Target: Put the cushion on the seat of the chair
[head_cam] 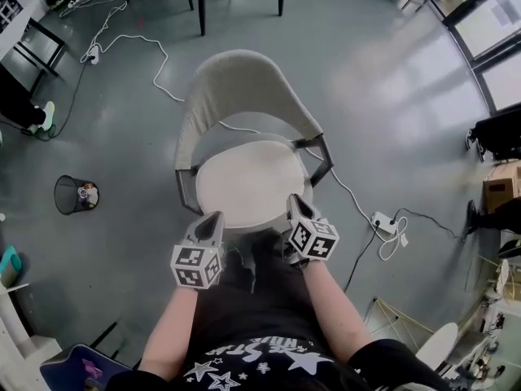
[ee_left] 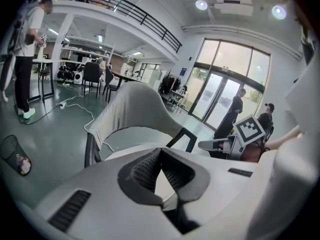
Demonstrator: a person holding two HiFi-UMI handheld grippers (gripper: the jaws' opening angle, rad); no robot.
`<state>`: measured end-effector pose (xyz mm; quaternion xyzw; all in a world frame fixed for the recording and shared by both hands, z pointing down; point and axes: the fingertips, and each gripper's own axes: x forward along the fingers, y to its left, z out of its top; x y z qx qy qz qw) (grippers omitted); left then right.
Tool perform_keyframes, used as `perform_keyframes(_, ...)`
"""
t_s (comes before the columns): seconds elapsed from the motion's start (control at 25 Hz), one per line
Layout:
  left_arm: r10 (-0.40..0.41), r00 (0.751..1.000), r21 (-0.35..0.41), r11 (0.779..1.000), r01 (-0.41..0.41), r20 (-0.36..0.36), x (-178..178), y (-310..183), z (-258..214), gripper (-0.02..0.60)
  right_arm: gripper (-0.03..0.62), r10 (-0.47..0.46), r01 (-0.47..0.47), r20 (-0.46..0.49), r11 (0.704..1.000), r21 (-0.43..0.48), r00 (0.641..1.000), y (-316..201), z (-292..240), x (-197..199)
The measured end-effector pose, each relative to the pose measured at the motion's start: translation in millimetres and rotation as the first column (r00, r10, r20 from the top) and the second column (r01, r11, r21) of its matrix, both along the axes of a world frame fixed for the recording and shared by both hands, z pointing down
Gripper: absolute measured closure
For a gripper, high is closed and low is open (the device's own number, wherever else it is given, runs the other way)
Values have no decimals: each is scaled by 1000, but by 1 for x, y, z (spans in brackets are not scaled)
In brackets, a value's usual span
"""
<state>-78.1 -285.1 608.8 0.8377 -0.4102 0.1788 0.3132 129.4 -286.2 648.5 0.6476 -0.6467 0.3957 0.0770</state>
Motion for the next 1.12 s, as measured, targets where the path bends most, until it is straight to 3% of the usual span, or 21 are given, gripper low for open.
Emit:
perform_keyframes(0.16,10,998,77,997,-5,-64,-7,4,-42,572,587,-51,53,-25,996,72,998,7,-45,-24)
perform_keyframes(0.4,64,996,115,992,-57,-60,-16,20,-64,572,591,-134,139,-50,983,116,990,37,-86,-47)
perform_keyframes(0.68,26,996,162,987,-13,-80,-15,39,-97,572,591,-156,163,-58,971,172,986,42,-116,-35)
perform_keyframes(0.8,-18,997,179,983,32,-75,-8,50,-107,572,591,-194,201,-56,955,216,979,43,-133,-29)
perform_keyframes(0.96,-84,993,200,975,100,-89,8,68,-124,572,591,-276,297,-120,926,233,954,62,-150,-16)
perform_keyframes(1.12,-85,993,240,965,103,-84,33,89,-141,572,591,-334,370,-170,886,280,927,83,-167,-6)
